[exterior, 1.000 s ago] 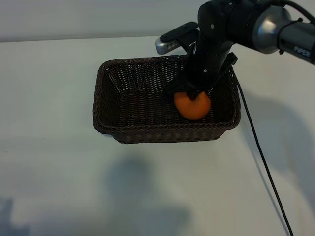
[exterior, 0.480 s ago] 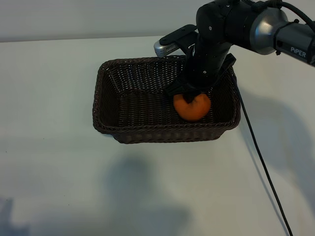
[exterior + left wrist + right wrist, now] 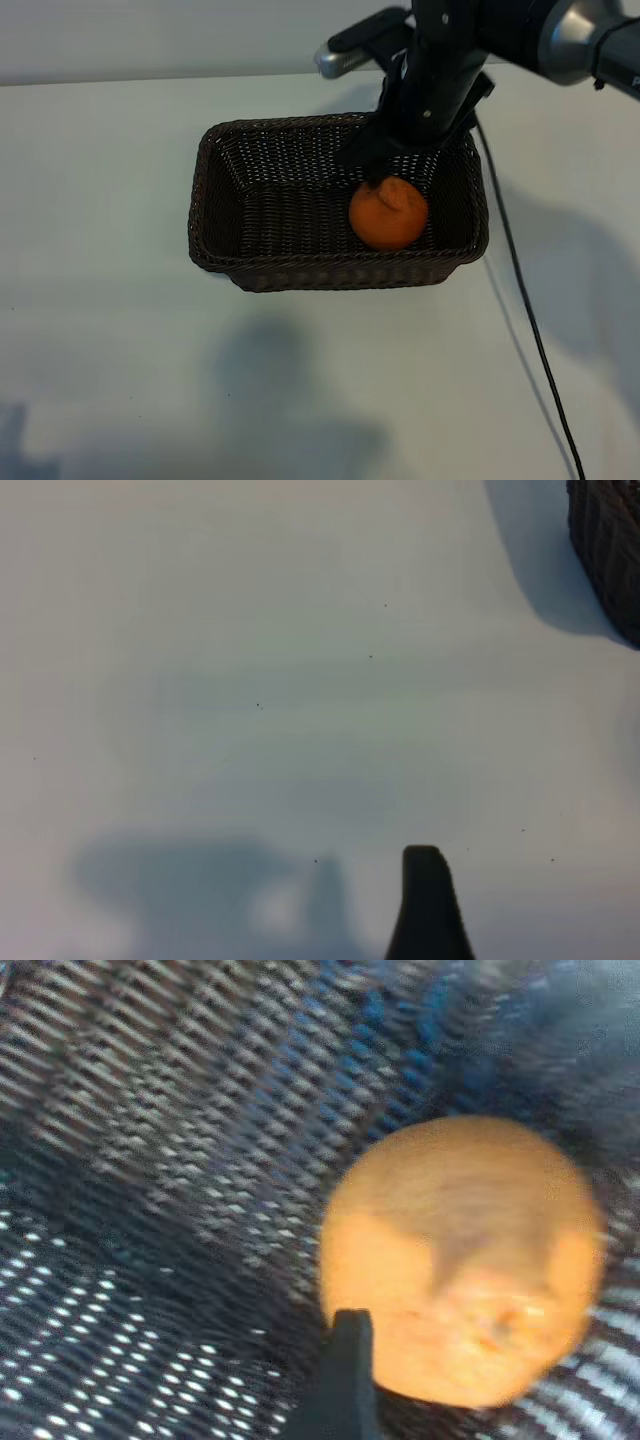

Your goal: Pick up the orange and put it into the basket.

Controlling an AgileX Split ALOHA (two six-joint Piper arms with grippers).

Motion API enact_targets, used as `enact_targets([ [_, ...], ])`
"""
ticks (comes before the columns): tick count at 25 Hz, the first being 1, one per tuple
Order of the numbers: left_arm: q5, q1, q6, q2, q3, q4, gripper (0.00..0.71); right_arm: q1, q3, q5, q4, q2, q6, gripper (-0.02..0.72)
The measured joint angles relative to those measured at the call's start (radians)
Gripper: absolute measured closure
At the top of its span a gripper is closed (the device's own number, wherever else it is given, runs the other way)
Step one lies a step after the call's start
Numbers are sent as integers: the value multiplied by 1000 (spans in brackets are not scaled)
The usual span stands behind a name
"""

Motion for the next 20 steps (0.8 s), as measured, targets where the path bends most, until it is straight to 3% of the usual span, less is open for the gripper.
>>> enact_targets([
  [5, 0, 0, 0, 0, 0, 0, 201, -54, -75, 112, -219, -6, 75, 78],
  [9, 0, 0, 0, 0, 0, 0, 201, -182, -101, 152, -272, -6, 85, 90],
  [13, 0, 0, 0, 0, 0, 0, 201, -338, -100, 157, -264, -6, 74, 103],
  [15, 0, 0, 0, 0, 0, 0, 201, -418, -100, 157, -224, -6, 55, 104],
  [20, 0, 0, 0, 0, 0, 0, 201, -604, -100, 156, -17, -6, -37, 106],
])
